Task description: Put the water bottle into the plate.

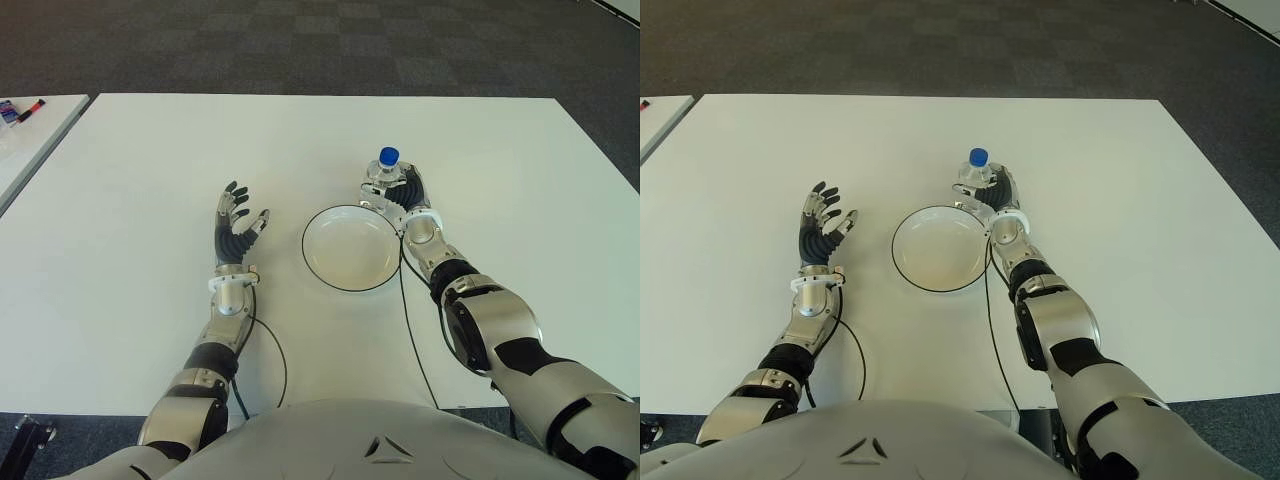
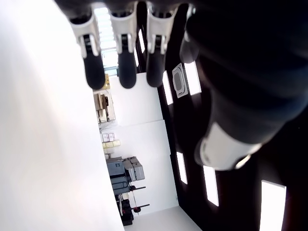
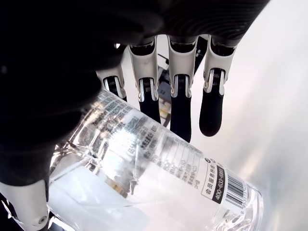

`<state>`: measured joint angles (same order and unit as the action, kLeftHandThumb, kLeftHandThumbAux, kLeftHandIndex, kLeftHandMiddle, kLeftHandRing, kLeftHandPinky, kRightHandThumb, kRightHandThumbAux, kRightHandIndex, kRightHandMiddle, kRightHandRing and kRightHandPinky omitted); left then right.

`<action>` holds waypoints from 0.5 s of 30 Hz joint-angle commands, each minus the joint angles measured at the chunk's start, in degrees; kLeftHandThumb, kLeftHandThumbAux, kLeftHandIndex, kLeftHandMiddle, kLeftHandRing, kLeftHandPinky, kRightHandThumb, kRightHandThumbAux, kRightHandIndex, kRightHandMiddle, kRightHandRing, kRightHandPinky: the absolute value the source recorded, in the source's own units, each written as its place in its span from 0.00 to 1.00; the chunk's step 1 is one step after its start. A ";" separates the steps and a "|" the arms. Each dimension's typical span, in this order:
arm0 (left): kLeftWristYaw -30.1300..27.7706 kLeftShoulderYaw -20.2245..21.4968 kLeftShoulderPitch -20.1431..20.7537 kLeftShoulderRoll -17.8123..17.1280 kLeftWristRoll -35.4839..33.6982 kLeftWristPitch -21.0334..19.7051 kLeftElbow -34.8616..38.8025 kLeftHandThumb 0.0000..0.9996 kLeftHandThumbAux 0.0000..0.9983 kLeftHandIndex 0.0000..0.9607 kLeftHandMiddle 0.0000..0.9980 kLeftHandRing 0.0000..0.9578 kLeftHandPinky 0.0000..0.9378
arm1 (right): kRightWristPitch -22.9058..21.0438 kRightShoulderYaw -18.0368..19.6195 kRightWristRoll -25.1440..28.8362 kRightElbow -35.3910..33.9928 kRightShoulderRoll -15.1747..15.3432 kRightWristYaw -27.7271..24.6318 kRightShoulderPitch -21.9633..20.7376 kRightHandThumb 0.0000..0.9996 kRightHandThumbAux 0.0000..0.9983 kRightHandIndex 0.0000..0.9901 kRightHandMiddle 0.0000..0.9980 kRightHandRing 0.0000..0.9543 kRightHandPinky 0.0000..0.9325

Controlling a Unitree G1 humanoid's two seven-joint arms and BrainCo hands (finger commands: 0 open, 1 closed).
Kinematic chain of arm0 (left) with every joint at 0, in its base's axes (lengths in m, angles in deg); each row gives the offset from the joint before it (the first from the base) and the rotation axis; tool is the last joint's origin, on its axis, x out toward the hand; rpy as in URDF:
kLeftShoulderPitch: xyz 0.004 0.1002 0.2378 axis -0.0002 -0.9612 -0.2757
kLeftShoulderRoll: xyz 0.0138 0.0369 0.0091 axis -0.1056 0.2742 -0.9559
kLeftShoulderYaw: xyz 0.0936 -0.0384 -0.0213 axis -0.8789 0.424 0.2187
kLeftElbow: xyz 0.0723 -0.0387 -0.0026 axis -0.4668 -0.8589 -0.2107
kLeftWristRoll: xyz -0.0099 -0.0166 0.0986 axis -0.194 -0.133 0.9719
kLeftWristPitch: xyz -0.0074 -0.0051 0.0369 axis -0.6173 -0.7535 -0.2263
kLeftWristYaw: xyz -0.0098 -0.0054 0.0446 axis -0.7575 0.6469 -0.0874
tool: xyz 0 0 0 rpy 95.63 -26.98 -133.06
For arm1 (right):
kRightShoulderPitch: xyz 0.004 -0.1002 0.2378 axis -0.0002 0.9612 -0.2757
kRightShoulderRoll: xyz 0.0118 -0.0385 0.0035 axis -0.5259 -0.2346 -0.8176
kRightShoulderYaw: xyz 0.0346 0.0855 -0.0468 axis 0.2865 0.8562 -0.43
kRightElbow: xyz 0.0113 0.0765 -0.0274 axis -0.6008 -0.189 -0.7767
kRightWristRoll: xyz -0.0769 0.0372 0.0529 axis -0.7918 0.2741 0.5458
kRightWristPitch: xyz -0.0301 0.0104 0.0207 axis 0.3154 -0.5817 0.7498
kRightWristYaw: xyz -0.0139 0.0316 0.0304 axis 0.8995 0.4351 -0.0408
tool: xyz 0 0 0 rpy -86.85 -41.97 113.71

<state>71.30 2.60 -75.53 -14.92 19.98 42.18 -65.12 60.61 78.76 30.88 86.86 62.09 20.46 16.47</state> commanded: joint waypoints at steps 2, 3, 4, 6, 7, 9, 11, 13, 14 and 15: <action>-0.17 0.23 -1.49 0.20 0.17 0.26 -2.12 0.26 0.79 0.13 0.21 0.23 0.28 | 0.53 0.58 0.71 0.20 -0.05 -0.40 0.71 0.72 0.71 0.43 0.42 0.43 0.46; -0.13 0.23 -1.49 0.20 0.21 0.26 -2.13 0.27 0.79 0.13 0.21 0.23 0.28 | 0.55 0.60 0.70 0.19 -0.04 -0.34 0.72 0.72 0.71 0.43 0.43 0.44 0.47; -0.08 0.24 -1.49 0.22 0.21 0.25 -2.12 0.27 0.79 0.13 0.21 0.23 0.28 | 0.58 0.56 0.57 0.19 -0.02 0.04 0.73 0.72 0.71 0.43 0.43 0.44 0.47; -0.06 0.31 -1.47 0.25 0.13 0.17 -2.11 0.27 0.79 0.13 0.21 0.23 0.28 | 0.57 0.41 0.24 0.18 0.01 1.03 0.75 0.72 0.71 0.43 0.44 0.45 0.49; -0.07 0.34 -1.45 0.26 0.08 0.13 -2.11 0.27 0.79 0.13 0.21 0.23 0.28 | 0.54 0.33 0.08 0.18 0.02 1.54 0.76 0.76 0.70 0.43 0.44 0.47 0.52; -0.09 0.39 -1.47 0.31 0.00 0.11 -2.14 0.27 0.79 0.13 0.21 0.23 0.28 | 0.43 0.26 -0.11 0.19 0.02 2.38 0.76 0.80 0.69 0.44 0.45 0.49 0.55; -0.23 0.48 -1.49 0.41 -0.20 0.10 -2.16 0.27 0.79 0.13 0.21 0.23 0.27 | 0.15 0.22 -0.25 0.25 0.01 3.38 0.65 0.82 0.68 0.43 0.46 0.51 0.57; -0.74 0.63 -1.52 0.58 -0.75 0.10 -2.19 0.27 0.79 0.13 0.20 0.22 0.27 | -0.25 0.17 -0.39 0.32 0.00 4.51 0.50 0.83 0.68 0.41 0.48 0.55 0.61; -0.90 0.66 -1.53 0.65 -0.95 0.10 -2.18 0.27 0.79 0.13 0.20 0.22 0.26 | -0.35 0.16 -0.42 0.34 0.02 4.91 0.41 0.83 0.68 0.41 0.48 0.56 0.61; -0.99 0.66 -1.53 0.68 -1.08 0.09 -2.18 0.27 0.79 0.13 0.20 0.22 0.26 | -0.40 0.14 -0.45 0.36 0.04 5.19 0.35 0.83 0.68 0.41 0.49 0.57 0.62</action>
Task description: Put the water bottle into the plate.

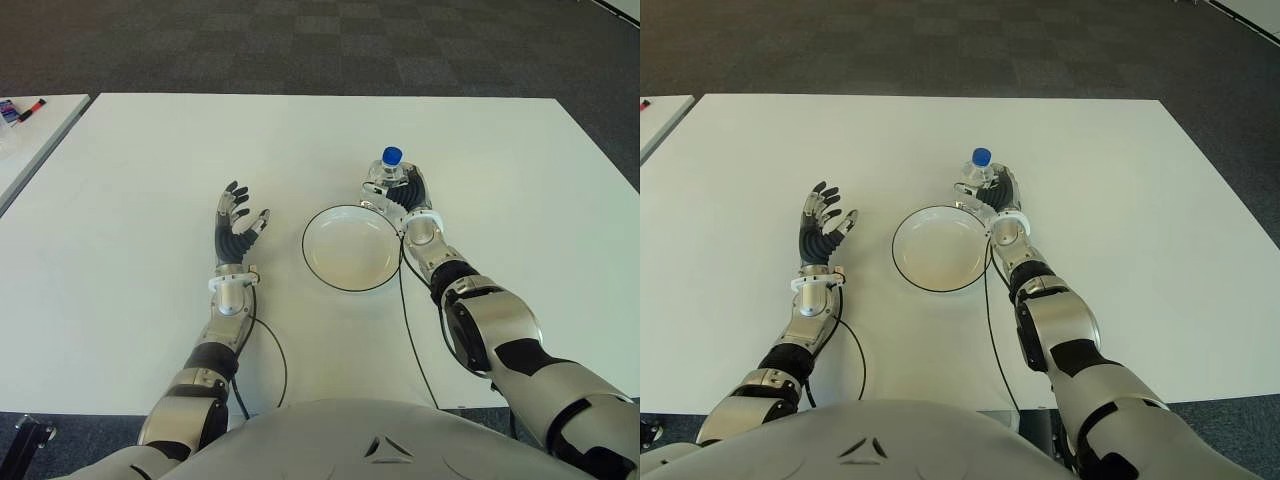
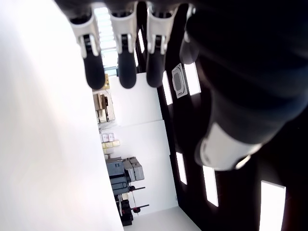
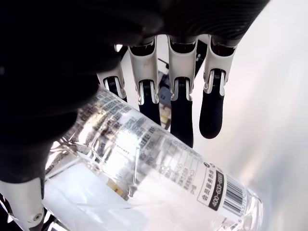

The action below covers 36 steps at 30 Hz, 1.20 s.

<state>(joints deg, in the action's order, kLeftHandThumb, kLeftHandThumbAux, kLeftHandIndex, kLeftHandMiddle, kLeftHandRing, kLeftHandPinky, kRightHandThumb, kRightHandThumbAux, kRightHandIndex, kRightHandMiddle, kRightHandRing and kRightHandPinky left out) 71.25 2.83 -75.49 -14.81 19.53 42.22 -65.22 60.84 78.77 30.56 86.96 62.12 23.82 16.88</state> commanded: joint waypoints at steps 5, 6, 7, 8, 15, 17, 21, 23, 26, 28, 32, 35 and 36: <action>-1.39 0.39 -1.46 0.64 -1.03 -0.16 -2.18 0.27 0.78 0.12 0.20 0.22 0.26 | -0.42 0.06 -0.32 0.25 0.15 3.61 -0.51 0.84 0.68 0.39 0.51 0.60 0.65; -1.40 0.36 -1.43 0.63 -1.03 -0.18 -2.19 0.27 0.78 0.12 0.20 0.22 0.26 | -0.37 0.08 -0.29 0.27 0.15 3.72 -0.52 0.84 0.68 0.39 0.52 0.61 0.65; -1.28 0.30 -1.39 0.60 -0.91 -0.19 -2.25 0.27 0.78 0.12 0.20 0.22 0.26 | -0.26 0.25 -0.08 0.24 0.19 3.60 -0.63 0.84 0.68 0.39 0.52 0.61 0.65; -1.05 0.24 -1.35 0.55 -0.70 -0.17 -2.30 0.27 0.78 0.12 0.20 0.22 0.26 | -0.04 0.47 0.18 0.18 0.21 3.45 -0.68 0.84 0.68 0.39 0.53 0.62 0.66; -0.05 -0.05 -1.26 0.43 0.41 -0.36 -2.21 0.27 0.78 0.13 0.21 0.23 0.29 | 1.17 1.35 1.07 -0.22 0.20 3.78 -0.75 0.84 0.68 0.39 0.54 0.63 0.67; -0.17 -0.03 -1.24 0.46 0.40 -0.43 -2.21 0.27 0.78 0.13 0.21 0.24 0.30 | 1.25 1.52 1.17 -0.24 0.18 3.70 -0.76 0.84 0.68 0.39 0.54 0.63 0.67; -0.73 0.10 -1.24 0.61 -0.13 -0.62 -2.16 0.28 0.78 0.12 0.21 0.24 0.30 | 1.58 2.13 1.67 -0.40 0.20 3.03 -0.82 0.84 0.68 0.39 0.54 0.63 0.67; -1.03 0.22 -1.22 0.71 -0.53 -0.70 -2.20 0.28 0.78 0.12 0.21 0.24 0.30 | 1.89 2.44 1.84 -0.56 0.23 2.74 -0.82 0.84 0.68 0.39 0.54 0.63 0.67; -1.43 0.35 -1.19 0.83 -1.04 -0.72 -2.24 0.28 0.78 0.12 0.21 0.24 0.30 | 2.39 2.45 1.44 -1.13 0.21 3.28 -0.78 0.84 0.68 0.39 0.54 0.63 0.66; -1.57 0.39 -1.18 0.88 -1.23 -0.65 -2.27 0.28 0.78 0.12 0.21 0.24 0.29 | 2.57 2.33 1.11 -1.40 0.22 3.65 -0.78 0.84 0.68 0.39 0.54 0.63 0.66; -1.65 0.34 -1.19 0.90 -1.35 -0.39 -2.32 0.27 0.78 0.12 0.21 0.24 0.29 | 2.91 2.14 0.77 -1.64 0.29 3.88 -0.73 0.84 0.68 0.39 0.54 0.63 0.66; -1.48 0.26 -1.23 0.87 -1.21 -0.25 -2.26 0.26 0.78 0.12 0.21 0.24 0.29 | 3.53 1.80 0.27 -1.88 0.44 4.53 -0.65 0.84 0.68 0.39 0.54 0.63 0.66; -1.44 0.24 -1.24 0.86 -1.17 -0.23 -2.25 0.26 0.78 0.12 0.21 0.23 0.28 | 3.68 1.72 0.14 -1.94 0.47 4.71 -0.63 0.84 0.68 0.39 0.54 0.63 0.67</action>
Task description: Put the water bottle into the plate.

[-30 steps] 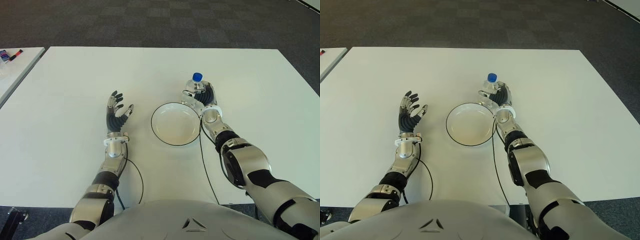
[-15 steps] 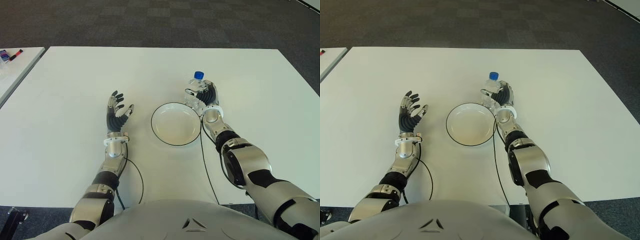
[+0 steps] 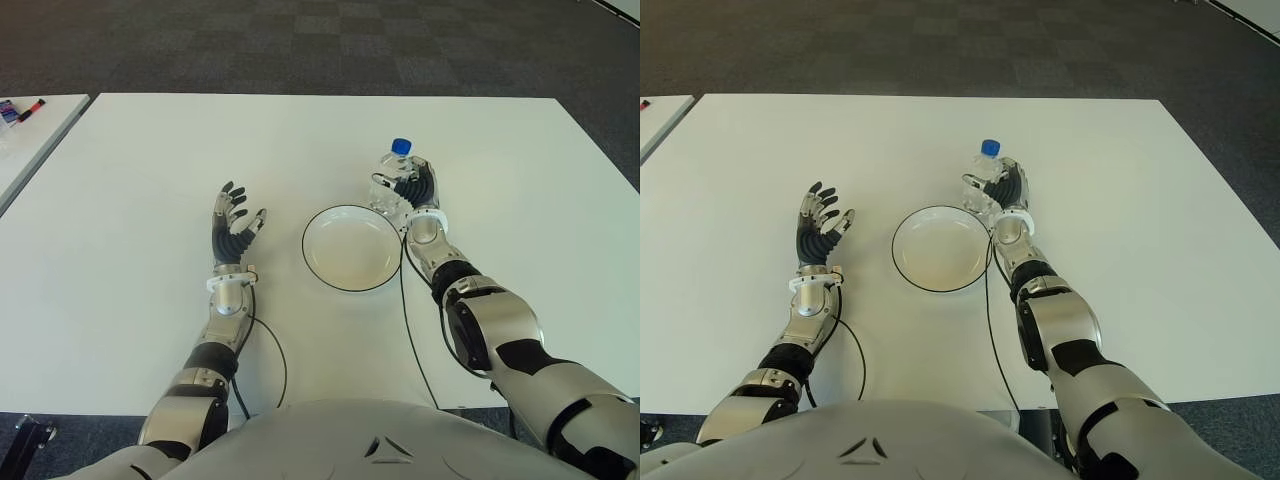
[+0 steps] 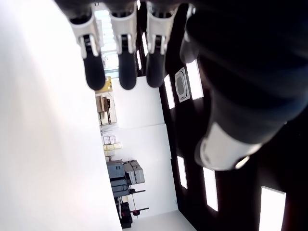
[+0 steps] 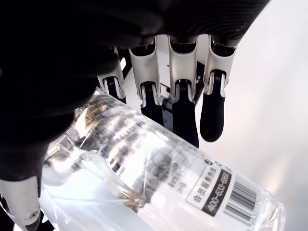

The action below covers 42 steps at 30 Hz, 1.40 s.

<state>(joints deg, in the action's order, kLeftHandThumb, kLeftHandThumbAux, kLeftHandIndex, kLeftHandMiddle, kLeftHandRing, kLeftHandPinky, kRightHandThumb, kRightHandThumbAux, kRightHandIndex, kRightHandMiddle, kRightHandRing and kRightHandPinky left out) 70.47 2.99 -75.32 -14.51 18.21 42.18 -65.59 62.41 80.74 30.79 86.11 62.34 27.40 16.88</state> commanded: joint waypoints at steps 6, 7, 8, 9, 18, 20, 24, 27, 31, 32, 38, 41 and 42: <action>-0.08 -0.15 -1.53 0.40 0.88 -0.23 -1.61 0.26 0.79 0.12 0.21 0.23 0.28 | 3.33 -1.04 -1.11 -1.42 0.59 2.70 -0.53 0.84 0.68 0.39 0.55 0.63 0.66; -0.04 -0.16 -1.53 0.36 0.97 -0.20 -1.63 0.26 0.79 0.12 0.21 0.23 0.29 | 3.45 -1.13 -1.18 -1.43 0.61 2.87 -0.52 0.84 0.68 0.39 0.55 0.63 0.66; 0.01 -0.20 -1.55 0.32 1.09 -0.20 -1.60 0.27 0.79 0.12 0.21 0.23 0.29 | 3.66 -1.23 -1.26 -1.48 0.65 3.06 -0.51 0.84 0.68 0.39 0.55 0.63 0.66; 0.04 -0.22 -1.57 0.30 1.18 -0.21 -1.57 0.27 0.79 0.12 0.21 0.24 0.29 | 3.80 -1.29 -1.32 -1.51 0.68 3.19 -0.50 0.84 0.68 0.39 0.55 0.63 0.66; -0.36 -0.32 -1.59 0.26 1.18 -0.13 -1.48 0.27 0.78 0.12 0.22 0.25 0.31 | 5.46 -1.45 -1.04 -2.14 0.96 3.01 -0.27 0.84 0.68 0.39 0.55 0.64 0.67; -0.81 -0.28 -1.58 0.29 0.87 -0.17 -1.51 0.27 0.77 0.12 0.22 0.25 0.31 | 5.78 -1.58 -1.17 -2.28 1.05 3.12 -0.21 0.84 0.68 0.39 0.55 0.64 0.67; -1.17 -0.21 -1.53 0.30 0.55 -0.15 -1.64 0.27 0.77 0.12 0.22 0.25 0.31 | 5.80 -1.76 -1.14 -2.47 1.26 2.42 -0.15 0.84 0.68 0.39 0.55 0.64 0.68; -1.24 -0.16 -1.58 0.38 0.47 -0.17 -1.56 0.27 0.77 0.12 0.22 0.25 0.31 | 5.93 -1.71 -0.95 -2.52 1.45 2.15 -0.08 0.84 0.68 0.39 0.55 0.64 0.67; -1.09 -0.22 -1.62 0.34 0.64 -0.20 -1.53 0.27 0.77 0.12 0.21 0.25 0.31 | 6.60 -2.02 -1.39 -2.78 1.64 3.19 0.09 0.84 0.68 0.39 0.55 0.64 0.65; -1.04 -0.25 -1.62 0.31 0.69 -0.19 -1.54 0.28 0.77 0.12 0.21 0.25 0.31 | 6.80 -2.11 -1.51 -2.88 1.68 3.45 0.13 0.84 0.68 0.39 0.54 0.63 0.64; -0.85 -0.36 -1.46 0.13 1.01 -0.39 -1.75 0.27 0.77 0.12 0.22 0.25 0.31 | 8.84 -2.88 -2.60 -5.08 1.44 5.62 1.04 0.84 0.68 0.39 0.54 0.63 0.63; -0.83 -0.38 -1.39 0.08 1.04 -0.46 -1.85 0.27 0.76 0.12 0.21 0.25 0.31 | 9.73 -3.12 -3.02 -6.62 1.31 6.28 1.85 0.84 0.68 0.39 0.53 0.63 0.62; -0.82 -0.38 -1.37 0.07 1.05 -0.46 -1.88 0.27 0.76 0.12 0.21 0.25 0.31 | 9.95 -3.17 -3.07 -7.01 1.29 6.37 2.07 0.84 0.68 0.39 0.53 0.63 0.62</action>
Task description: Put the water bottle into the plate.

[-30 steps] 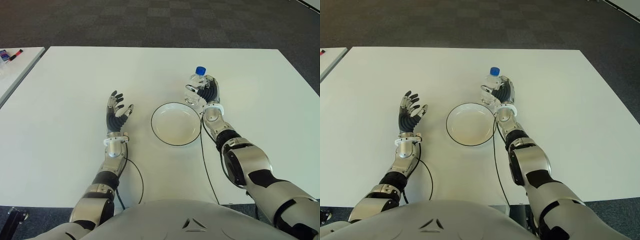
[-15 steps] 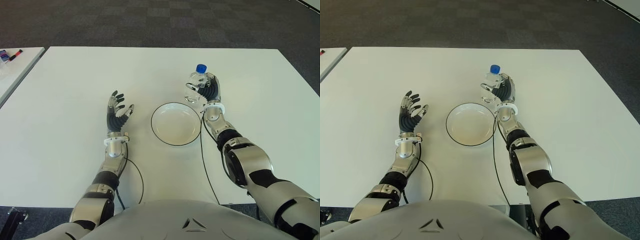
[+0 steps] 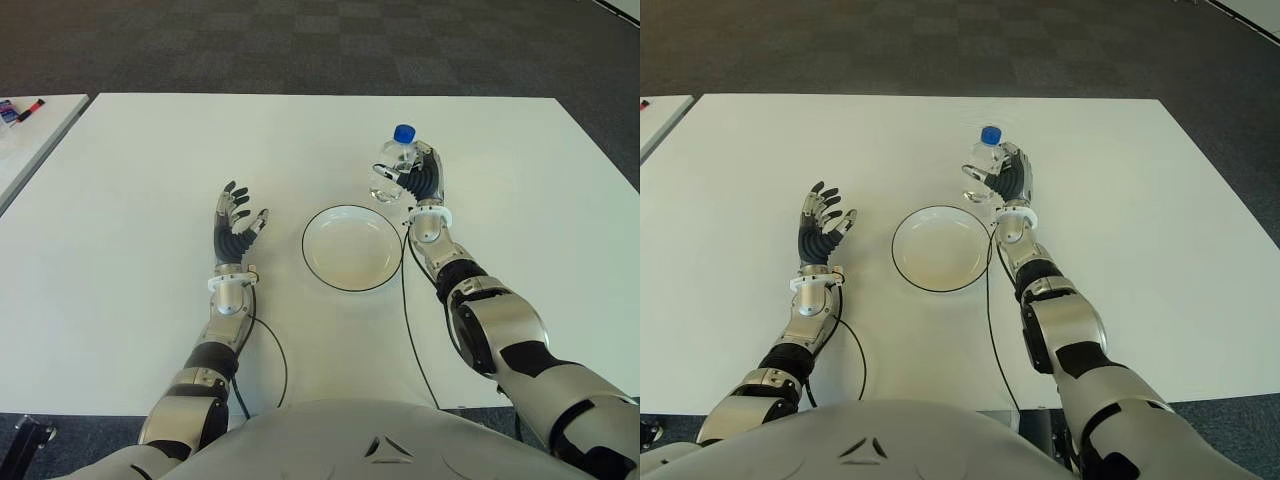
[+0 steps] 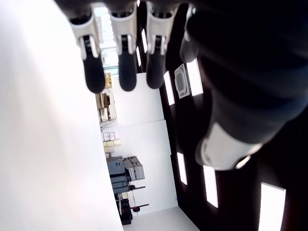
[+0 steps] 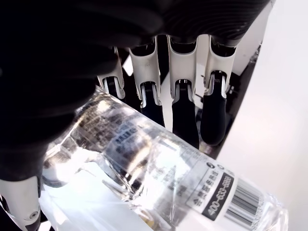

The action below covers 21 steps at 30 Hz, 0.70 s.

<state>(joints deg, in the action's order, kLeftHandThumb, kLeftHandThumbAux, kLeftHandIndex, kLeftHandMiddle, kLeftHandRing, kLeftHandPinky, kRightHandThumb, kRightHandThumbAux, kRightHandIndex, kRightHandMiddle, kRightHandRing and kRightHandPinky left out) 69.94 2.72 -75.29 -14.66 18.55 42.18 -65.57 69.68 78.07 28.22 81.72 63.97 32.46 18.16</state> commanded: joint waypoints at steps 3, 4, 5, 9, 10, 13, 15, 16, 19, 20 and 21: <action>0.05 -0.16 -1.42 0.16 0.99 -0.40 -1.94 0.27 0.76 0.12 0.21 0.25 0.30 | 3.38 -0.58 -0.38 -3.75 -0.34 1.12 1.49 0.84 0.68 0.39 0.53 0.62 0.60; 0.18 -0.19 -1.41 0.16 1.10 -0.43 -1.93 0.27 0.77 0.12 0.21 0.24 0.30 | 3.55 -0.60 -0.33 -4.05 -0.32 1.03 1.67 0.84 0.68 0.39 0.52 0.61 0.60; 0.25 -0.21 -1.40 0.16 1.17 -0.45 -1.93 0.27 0.77 0.12 0.21 0.24 0.30 | 3.63 -0.62 -0.29 -4.23 -0.29 0.98 1.77 0.84 0.68 0.39 0.52 0.61 0.59; 0.36 -0.43 -1.39 0.05 1.70 -0.62 -1.88 0.27 0.77 0.12 0.21 0.24 0.30 | 4.19 -0.73 -0.14 -5.80 -0.30 0.70 2.69 0.84 0.68 0.40 0.52 0.61 0.59; 0.35 -0.48 -1.38 0.06 1.77 -0.64 -1.88 0.27 0.77 0.12 0.21 0.24 0.31 | 4.27 -0.76 -0.13 -6.09 -0.27 0.67 2.87 0.84 0.68 0.40 0.52 0.61 0.59; -0.11 -0.53 -1.40 0.13 1.65 -0.86 -1.73 0.28 0.77 0.12 0.21 0.25 0.31 | 4.40 -0.93 -0.22 -7.02 -0.19 0.61 3.44 0.84 0.68 0.40 0.52 0.61 0.60; -0.63 -0.56 -1.42 0.22 1.34 -1.05 -1.55 0.29 0.77 0.12 0.21 0.25 0.31 | 4.60 -1.09 -0.35 -7.88 -0.16 0.55 4.05 0.84 0.68 0.40 0.52 0.61 0.59; -0.83 -0.56 -1.43 0.26 1.20 -1.11 -1.48 0.29 0.77 0.12 0.21 0.24 0.31 | 4.71 -1.17 -0.40 -8.29 -0.16 0.51 4.36 0.84 0.68 0.40 0.52 0.61 0.59; -1.13 -0.54 -1.47 0.31 0.97 -1.20 -1.36 0.29 0.77 0.12 0.21 0.24 0.30 | 4.90 -1.36 -0.48 -9.26 -0.19 0.42 5.04 0.84 0.68 0.40 0.52 0.61 0.59; -1.25 -0.51 -1.49 0.34 0.88 -1.26 -1.31 0.29 0.77 0.12 0.21 0.24 0.30 | 5.10 -1.44 -0.50 -9.79 -0.26 0.33 5.42 0.84 0.68 0.40 0.52 0.61 0.59; -1.32 -0.50 -1.48 0.37 0.83 -1.32 -1.28 0.29 0.77 0.12 0.21 0.24 0.30 | 5.21 -1.49 -0.49 -10.18 -0.30 0.24 5.69 0.84 0.68 0.40 0.52 0.61 0.59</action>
<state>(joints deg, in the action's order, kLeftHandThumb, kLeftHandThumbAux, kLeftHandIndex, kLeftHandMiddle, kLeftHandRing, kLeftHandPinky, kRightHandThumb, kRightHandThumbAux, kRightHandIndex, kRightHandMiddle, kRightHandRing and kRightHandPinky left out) 69.58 2.29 -75.16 -14.70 19.48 41.82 -65.59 73.12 76.68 28.06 73.26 63.91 32.86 23.19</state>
